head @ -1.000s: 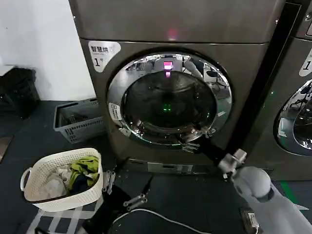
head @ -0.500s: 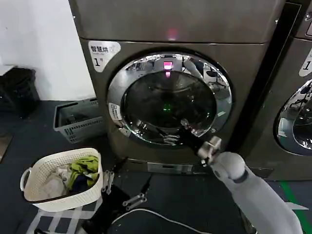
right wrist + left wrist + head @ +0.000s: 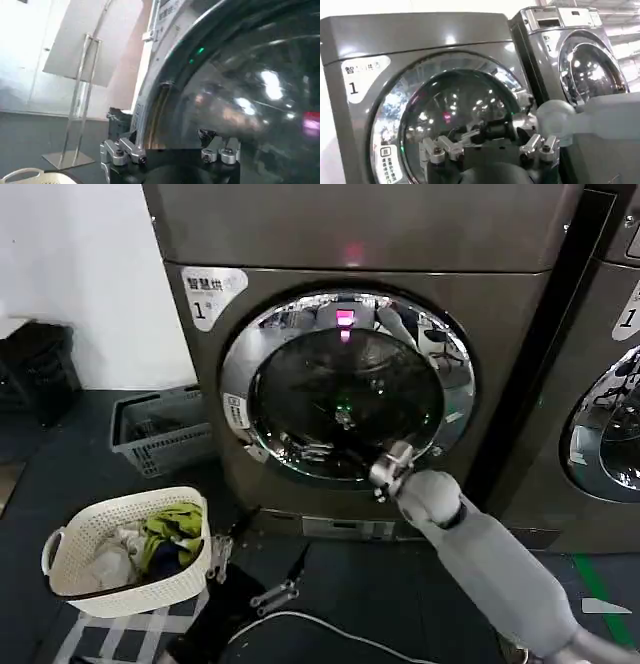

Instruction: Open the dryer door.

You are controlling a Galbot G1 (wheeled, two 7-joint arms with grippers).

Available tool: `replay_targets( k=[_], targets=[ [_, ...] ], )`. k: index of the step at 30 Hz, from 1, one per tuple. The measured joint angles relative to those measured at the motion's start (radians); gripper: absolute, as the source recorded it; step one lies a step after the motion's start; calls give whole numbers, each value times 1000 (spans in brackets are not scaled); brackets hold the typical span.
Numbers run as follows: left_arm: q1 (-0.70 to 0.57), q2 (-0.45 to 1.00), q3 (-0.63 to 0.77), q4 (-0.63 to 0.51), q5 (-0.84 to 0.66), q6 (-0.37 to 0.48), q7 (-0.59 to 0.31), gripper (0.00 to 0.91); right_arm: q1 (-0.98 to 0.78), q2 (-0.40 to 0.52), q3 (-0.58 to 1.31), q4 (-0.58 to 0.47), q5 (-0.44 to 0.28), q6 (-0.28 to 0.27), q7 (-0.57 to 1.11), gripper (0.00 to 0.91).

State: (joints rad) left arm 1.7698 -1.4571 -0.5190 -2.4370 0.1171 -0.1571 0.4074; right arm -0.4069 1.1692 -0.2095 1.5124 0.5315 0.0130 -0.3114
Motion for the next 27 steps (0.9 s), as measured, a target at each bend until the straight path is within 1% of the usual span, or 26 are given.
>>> replay_targets(
  k=[9, 12, 22, 27],
  targets=[
    [-2, 0, -22, 2, -7, -2, 1, 907, 52, 70, -39, -65, 0, 3, 0, 907],
    [-1, -1, -27, 2, -9, -4, 1, 907, 70, 93, -52, -90, 1, 21, -6, 907],
    [7, -4, -50, -7, -12, -10, 1, 907, 114, 126, -81, -141, 23, 31, -32, 907],
    [19, -10, -53, -16, -10, -15, 1, 907, 133, 138, -95, -164, 38, 66, -74, 907]
  ],
)
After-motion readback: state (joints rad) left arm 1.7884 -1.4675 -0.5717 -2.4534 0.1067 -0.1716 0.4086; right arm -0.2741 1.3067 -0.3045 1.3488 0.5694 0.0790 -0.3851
